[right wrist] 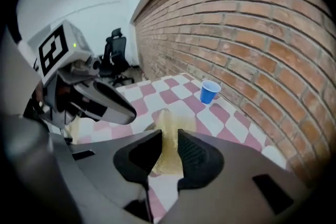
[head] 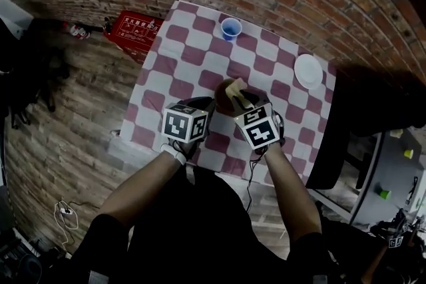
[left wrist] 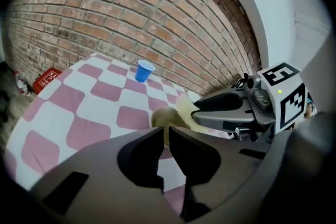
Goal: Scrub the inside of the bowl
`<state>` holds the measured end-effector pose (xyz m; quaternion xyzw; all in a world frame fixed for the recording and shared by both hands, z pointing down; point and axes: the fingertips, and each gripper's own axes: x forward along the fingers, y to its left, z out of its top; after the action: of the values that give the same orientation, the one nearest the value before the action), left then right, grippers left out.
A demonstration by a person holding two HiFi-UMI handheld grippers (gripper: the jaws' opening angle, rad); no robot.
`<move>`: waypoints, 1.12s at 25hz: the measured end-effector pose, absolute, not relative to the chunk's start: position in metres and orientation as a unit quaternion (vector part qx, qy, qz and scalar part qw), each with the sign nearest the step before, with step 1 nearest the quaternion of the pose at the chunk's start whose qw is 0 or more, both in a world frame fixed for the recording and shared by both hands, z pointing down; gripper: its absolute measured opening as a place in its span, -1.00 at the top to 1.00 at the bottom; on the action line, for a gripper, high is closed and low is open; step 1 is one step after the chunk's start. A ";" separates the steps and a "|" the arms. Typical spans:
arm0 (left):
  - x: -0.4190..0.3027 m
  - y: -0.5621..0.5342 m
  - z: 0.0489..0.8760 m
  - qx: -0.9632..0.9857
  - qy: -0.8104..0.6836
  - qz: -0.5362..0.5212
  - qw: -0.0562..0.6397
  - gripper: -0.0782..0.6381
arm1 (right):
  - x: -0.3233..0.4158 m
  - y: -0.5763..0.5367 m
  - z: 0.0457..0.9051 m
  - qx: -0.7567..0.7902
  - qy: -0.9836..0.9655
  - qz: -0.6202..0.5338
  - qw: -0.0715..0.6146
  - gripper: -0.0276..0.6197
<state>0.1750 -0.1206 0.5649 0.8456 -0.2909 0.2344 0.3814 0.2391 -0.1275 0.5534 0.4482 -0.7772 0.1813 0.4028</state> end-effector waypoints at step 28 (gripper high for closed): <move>0.181 -0.142 0.622 0.796 -0.227 0.271 0.491 0.52 | 0.221 -0.111 0.600 0.307 -0.718 0.010 0.624 0.60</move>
<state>0.1806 -0.1422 0.6222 0.7960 -0.2270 0.2712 0.4912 0.2214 -0.1115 0.5997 0.3073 -0.7185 0.0097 0.6239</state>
